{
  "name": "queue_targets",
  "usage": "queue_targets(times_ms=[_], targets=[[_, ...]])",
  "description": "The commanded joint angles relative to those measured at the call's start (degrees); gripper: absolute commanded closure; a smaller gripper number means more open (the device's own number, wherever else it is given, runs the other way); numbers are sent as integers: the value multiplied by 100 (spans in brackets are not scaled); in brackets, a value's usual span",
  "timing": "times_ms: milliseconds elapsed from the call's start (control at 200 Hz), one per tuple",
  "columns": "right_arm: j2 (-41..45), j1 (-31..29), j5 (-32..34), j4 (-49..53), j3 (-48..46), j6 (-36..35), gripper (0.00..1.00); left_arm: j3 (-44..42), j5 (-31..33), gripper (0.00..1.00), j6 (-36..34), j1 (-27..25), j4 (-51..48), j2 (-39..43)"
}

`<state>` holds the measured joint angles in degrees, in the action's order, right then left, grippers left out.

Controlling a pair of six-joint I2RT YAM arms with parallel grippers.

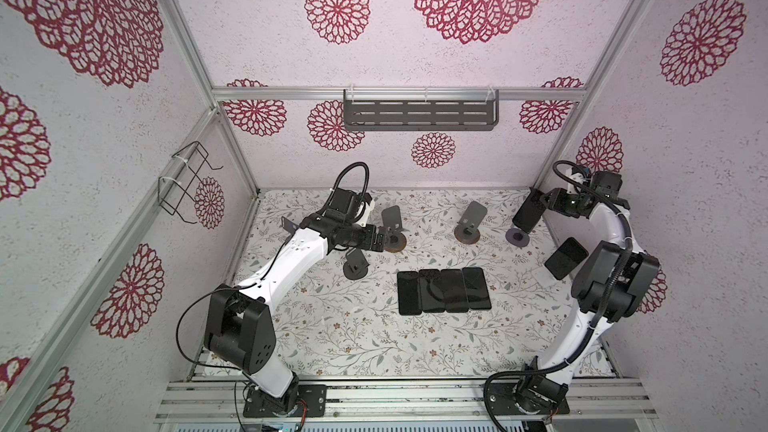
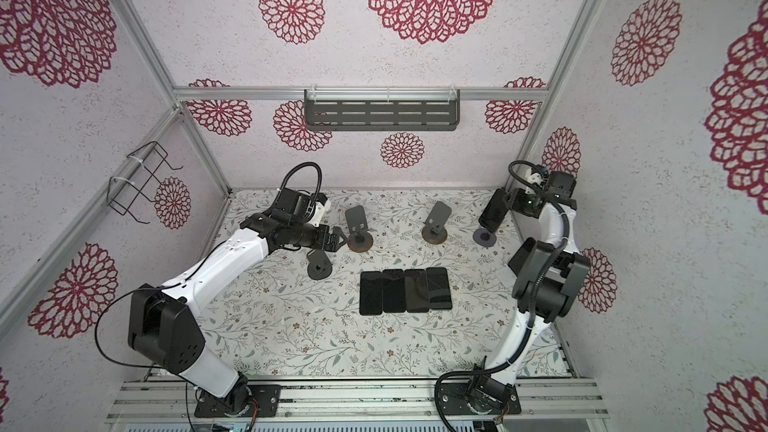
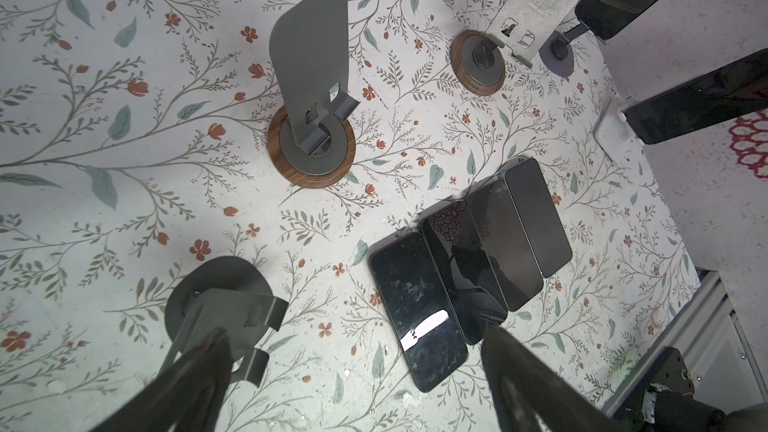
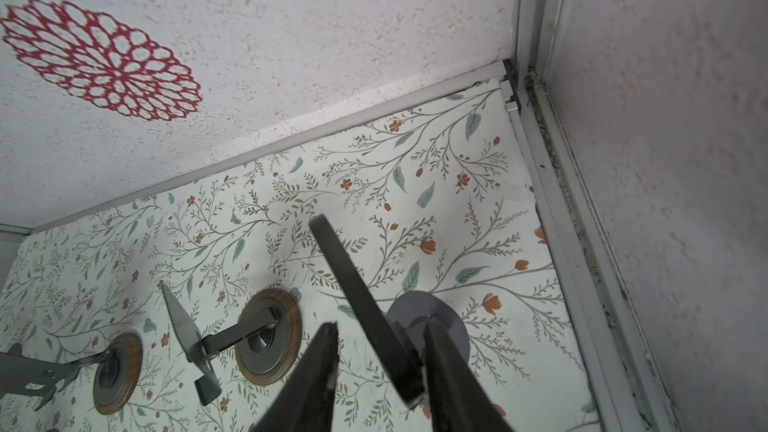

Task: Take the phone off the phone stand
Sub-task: 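Close the right gripper on the dark phone standing on the purple-based stand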

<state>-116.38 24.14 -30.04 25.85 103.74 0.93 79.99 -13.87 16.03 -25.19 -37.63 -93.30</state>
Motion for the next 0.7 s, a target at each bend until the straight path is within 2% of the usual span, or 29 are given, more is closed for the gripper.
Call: queue_targets(times_ms=[0,145,240,365,696], targets=[[-30,-32,4,-79,192,-97,63,70,-15,2,-162,-12,16,31],[-26,-41,19,-79,188,-102,71,70,15,3,-175,-8,14,-3],[-2,-50,33,-80,190,-110,73,78,8,3,-179,-10,2,-13],[49,-42,47,-71,196,-99,83,87,-7,3,-188,-12,-16,-31],[258,-76,63,77,325,-85,90,114,-15,2,-188,-6,-51,-57]])
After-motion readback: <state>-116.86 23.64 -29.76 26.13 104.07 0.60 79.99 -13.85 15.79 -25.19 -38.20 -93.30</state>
